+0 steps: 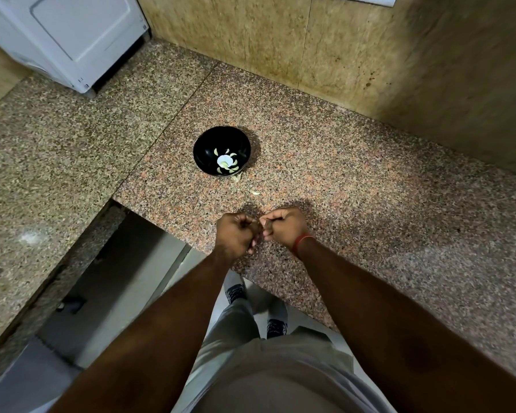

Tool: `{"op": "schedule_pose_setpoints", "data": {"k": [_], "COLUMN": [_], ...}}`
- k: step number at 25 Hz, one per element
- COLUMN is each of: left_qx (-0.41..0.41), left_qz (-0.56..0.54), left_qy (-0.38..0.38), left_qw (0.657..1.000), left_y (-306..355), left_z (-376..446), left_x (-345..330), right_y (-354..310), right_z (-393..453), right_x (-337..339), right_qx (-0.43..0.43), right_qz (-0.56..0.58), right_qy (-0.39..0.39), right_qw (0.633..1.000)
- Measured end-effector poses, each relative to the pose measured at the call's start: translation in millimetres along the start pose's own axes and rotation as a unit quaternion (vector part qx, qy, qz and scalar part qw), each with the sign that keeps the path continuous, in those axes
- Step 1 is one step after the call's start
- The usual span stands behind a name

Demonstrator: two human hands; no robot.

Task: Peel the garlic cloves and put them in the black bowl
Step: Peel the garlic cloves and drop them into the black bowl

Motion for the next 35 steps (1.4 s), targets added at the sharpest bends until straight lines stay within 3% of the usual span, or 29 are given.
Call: {"op": "schedule_pose_setpoints", "data": {"k": [13, 25, 35], "left_qx": [-0.130, -0.080, -0.073], "left_qz": [0.123, 0.029, -0.040], "left_qy": [0.011, -0.022, -0.045], "left_qw": [0.984, 0.996, 0.995], "left_y": [25.5, 16.3, 9.2], "left_z": [-10.9, -7.5, -9.6], "left_x": [10.9, 12.4, 14.0], "right_y": [7.8, 11.0, 1.0], "right_z": [-1.6, -2.1, -2.2], "right_x": [-12.9, -20.8, -22.2], "right_qx": [-0.044, -0.029, 0.009], "right_qz": [0.075, 0.197, 0.152], "right_qy": [-0.016, -0.041, -0.092], "right_qw": [0.996, 0.979, 0.984]}}
Point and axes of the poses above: each hand's wrist, its own z-axis towards the middle knuckle, its own x-axis out of the back of the hand, y = z × x, the point moved 9 cm from there along z, towards the middle knuckle, and after that the axes turned 5 degrees about -y, right-handed, at the moved point
